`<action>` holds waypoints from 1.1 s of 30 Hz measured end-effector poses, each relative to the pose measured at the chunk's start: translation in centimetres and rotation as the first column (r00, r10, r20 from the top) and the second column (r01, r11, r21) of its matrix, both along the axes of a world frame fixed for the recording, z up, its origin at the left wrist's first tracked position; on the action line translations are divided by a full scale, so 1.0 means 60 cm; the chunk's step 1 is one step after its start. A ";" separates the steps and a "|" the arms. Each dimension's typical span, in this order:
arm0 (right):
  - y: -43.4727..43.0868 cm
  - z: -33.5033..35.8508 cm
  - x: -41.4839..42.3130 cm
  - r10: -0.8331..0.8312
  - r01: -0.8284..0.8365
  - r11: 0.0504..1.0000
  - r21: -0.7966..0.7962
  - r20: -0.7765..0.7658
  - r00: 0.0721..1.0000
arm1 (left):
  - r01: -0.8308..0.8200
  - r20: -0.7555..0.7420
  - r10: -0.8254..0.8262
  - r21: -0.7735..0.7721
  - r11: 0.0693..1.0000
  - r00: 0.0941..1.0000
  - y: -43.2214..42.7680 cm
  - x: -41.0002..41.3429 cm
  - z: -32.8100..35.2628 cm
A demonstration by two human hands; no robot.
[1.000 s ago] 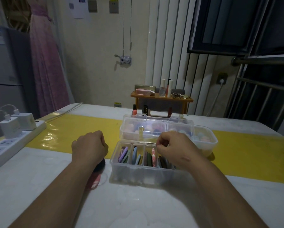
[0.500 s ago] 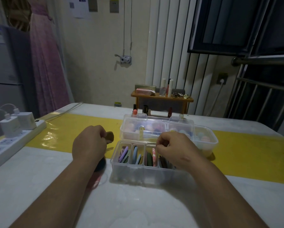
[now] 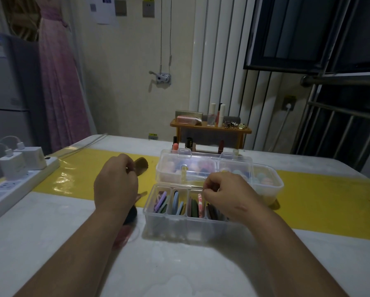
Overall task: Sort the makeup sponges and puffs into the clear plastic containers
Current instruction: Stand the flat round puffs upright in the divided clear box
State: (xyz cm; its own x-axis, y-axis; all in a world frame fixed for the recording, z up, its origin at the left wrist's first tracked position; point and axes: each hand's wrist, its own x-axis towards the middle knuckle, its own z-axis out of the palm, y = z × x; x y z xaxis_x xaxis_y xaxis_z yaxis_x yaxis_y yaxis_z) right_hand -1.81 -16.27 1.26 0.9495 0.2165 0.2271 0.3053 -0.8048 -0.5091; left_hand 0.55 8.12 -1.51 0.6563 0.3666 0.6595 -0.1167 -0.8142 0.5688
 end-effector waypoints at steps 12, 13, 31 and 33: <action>0.000 -0.002 0.002 0.007 -0.007 1.000 0.020 0.008 1.000 | 0.282 0.158 -0.245 -0.291 0.914 0.957 -0.025 -0.007 0.003; 0.000 -0.001 0.002 0.008 -0.008 1.000 0.026 0.008 1.000 | 0.303 0.161 -0.265 -0.299 0.905 0.951 -0.028 -0.008 0.004; 0.013 0.005 -0.005 0.163 -0.157 0.917 0.366 0.014 0.987 | 0.589 0.052 -0.590 -0.173 0.789 0.806 -0.052 -0.027 0.015; 0.014 0.005 -0.005 0.165 -0.163 0.915 0.369 0.024 0.986 | 0.593 0.046 -0.594 -0.164 0.789 0.803 -0.052 -0.026 0.013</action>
